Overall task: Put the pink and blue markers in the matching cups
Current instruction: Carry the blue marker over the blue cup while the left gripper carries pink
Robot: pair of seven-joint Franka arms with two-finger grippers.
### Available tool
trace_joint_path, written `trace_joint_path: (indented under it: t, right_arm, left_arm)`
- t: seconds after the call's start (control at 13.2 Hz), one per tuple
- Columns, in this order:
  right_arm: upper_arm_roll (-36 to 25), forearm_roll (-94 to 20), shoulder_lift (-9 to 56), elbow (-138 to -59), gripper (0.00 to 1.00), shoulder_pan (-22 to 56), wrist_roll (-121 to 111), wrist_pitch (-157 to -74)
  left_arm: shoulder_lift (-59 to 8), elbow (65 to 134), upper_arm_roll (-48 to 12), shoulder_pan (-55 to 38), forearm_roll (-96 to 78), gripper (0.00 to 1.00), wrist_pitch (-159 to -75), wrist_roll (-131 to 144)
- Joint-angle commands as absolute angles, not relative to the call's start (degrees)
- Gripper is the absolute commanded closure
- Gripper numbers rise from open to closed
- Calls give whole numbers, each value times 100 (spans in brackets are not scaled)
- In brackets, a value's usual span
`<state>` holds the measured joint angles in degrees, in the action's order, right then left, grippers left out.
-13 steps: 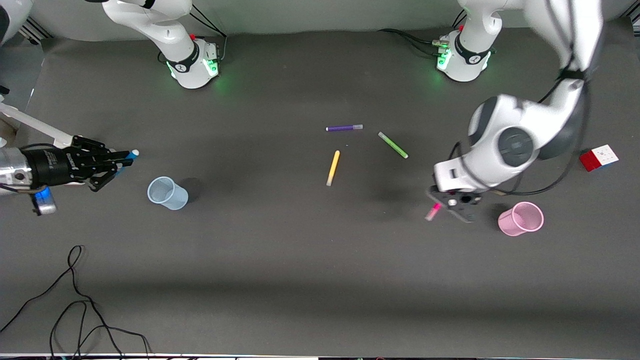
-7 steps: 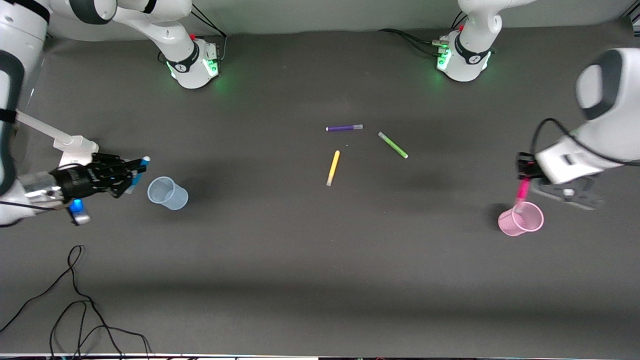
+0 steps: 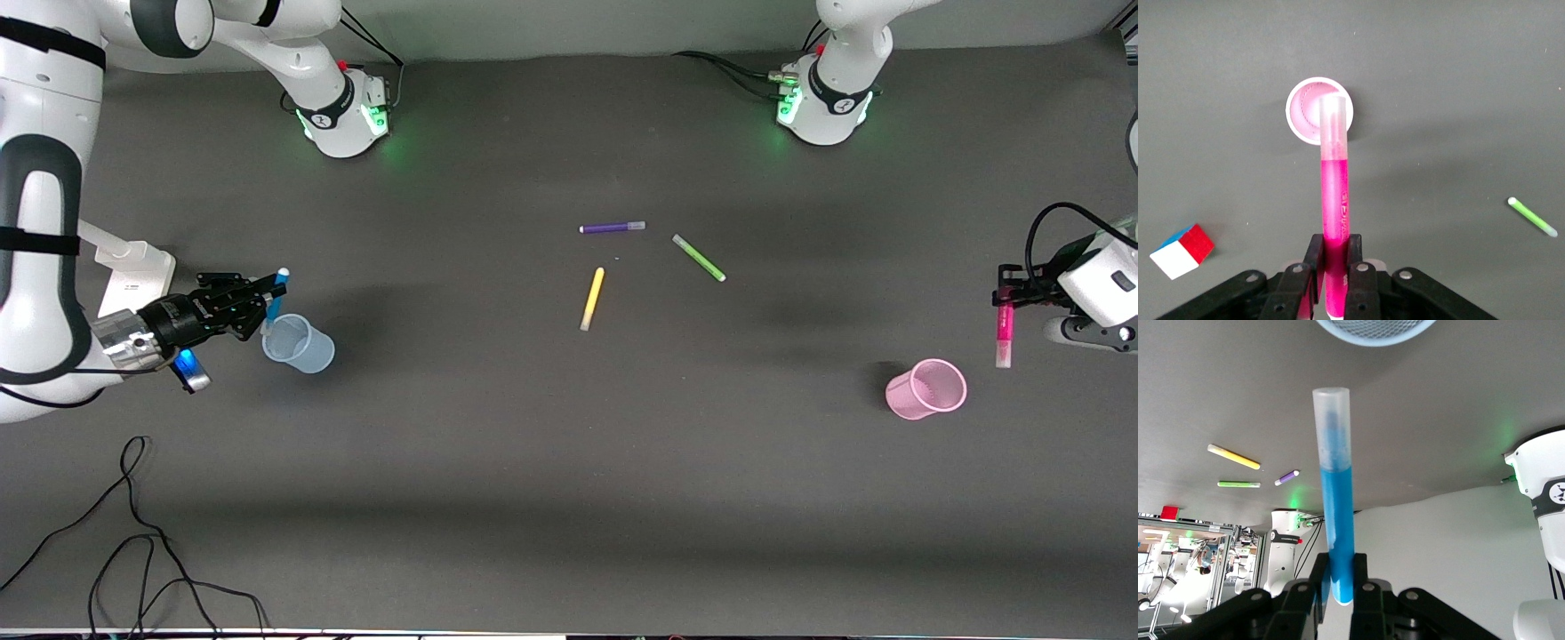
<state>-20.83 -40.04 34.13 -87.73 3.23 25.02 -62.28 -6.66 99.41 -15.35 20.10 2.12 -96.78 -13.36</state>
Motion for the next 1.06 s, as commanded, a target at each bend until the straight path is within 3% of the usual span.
trace_joint_path:
  t: [0.0,0.61,0.91,0.99]
  right_arm:
    - [-2118,-3807,3681,-8754,100,360,2172,-6380]
    - [-2118,-3463,3946,-8947,100,273,1591,-6732]
    - [-2109,-3524,4017,-8930,100,290,1582,-6864]
    - [-2109,-3524,4017,-8921,84,299,1582,-6899]
  left_arm:
    - [-1176,9178,-1547,1978,456,100,-8993,-1030]
    - [-2758,7675,-1564,1802,984,100,-7745,-177]
    - [-3269,7436,-1564,1661,1151,100,-7427,-35]
    - [-3339,7427,-1564,1661,1151,100,-7427,-35]
